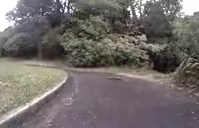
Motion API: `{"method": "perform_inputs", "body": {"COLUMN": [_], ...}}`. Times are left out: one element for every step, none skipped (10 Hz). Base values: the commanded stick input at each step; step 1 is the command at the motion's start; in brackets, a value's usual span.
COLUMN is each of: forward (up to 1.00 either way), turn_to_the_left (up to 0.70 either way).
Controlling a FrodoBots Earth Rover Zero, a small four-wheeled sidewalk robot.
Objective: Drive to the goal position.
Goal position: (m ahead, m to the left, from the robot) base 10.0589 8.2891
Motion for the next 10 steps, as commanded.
{"method": "perform_inputs", "body": {"forward": [0.68, 0.68, 0.68, 0.68, 0.68, 0.68, 0.68, 0.68, 0.68, 0.68], "turn_to_the_left": [0.02, 0.02, 0.02, 0.02, 0.02, 0.02, 0.02, 0.02, 0.02, 0.02]}}
